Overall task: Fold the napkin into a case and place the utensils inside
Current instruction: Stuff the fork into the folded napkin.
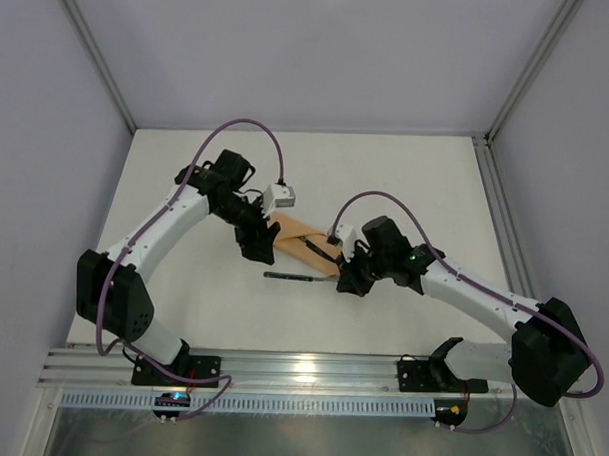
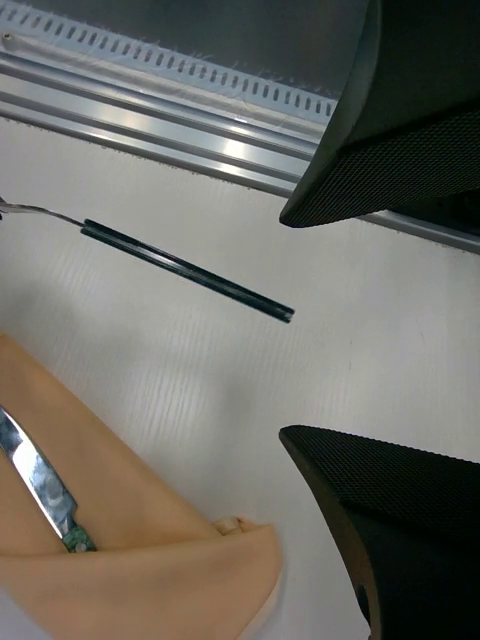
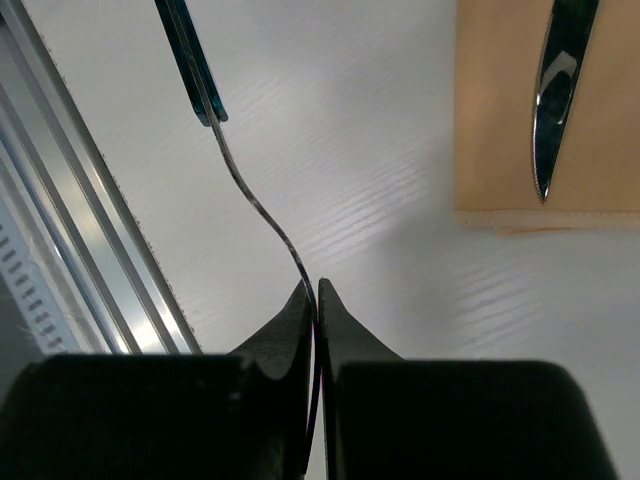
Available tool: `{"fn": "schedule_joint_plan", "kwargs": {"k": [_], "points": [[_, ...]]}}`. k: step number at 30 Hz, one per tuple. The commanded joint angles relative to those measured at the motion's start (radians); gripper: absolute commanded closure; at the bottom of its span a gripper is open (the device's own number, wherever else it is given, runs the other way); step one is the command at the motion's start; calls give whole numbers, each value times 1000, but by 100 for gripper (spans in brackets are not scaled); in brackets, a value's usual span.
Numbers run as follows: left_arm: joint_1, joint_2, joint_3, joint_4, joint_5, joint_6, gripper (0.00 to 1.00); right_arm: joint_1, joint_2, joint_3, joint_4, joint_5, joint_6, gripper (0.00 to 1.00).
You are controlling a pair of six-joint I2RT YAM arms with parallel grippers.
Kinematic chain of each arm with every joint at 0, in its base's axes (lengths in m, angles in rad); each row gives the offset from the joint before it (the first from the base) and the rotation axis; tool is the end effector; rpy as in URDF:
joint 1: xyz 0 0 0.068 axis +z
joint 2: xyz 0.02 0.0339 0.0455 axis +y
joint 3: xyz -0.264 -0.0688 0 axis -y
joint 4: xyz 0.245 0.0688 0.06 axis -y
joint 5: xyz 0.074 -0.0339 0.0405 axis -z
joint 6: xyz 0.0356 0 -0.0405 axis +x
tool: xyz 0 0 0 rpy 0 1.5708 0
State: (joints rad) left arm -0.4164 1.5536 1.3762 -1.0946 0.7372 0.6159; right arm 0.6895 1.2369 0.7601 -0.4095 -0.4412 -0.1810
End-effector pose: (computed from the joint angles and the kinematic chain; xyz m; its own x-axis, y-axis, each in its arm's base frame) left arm 0.2617 -0.1419 0.2974 -0.4359 0.6604 -0.6114 0.8971 0.2640 -0.3543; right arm 0.1800 0.1681 0.2215 -0.4469 -0.5795 -0.6815 -0.8784 0.4286 0.2116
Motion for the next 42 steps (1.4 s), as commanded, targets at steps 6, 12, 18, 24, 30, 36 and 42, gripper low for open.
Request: {"fn": "schedule_joint_plan", "kwargs": {"k": [6,12,18,24,30,36,42], "points": [[2,31,-40,214,-133,15,15,-131,100,-55,155,-168,333,96],[2,163,-8,295,-140,-60,18,-180,219,-4,143,-234,480,96],[16,175,-16,448,-226,-192,25,-252,234,-47,208,-277,633,96],[56,175,-31,579,-374,-317,44,-260,222,-93,271,-245,721,96],[65,243,-35,568,-452,-343,55,-258,280,-58,259,-237,716,96],[65,309,-46,593,-472,-354,55,-262,335,-32,264,-232,727,96],[65,350,-68,607,-443,-344,59,-262,389,1,270,-232,741,96]]}}
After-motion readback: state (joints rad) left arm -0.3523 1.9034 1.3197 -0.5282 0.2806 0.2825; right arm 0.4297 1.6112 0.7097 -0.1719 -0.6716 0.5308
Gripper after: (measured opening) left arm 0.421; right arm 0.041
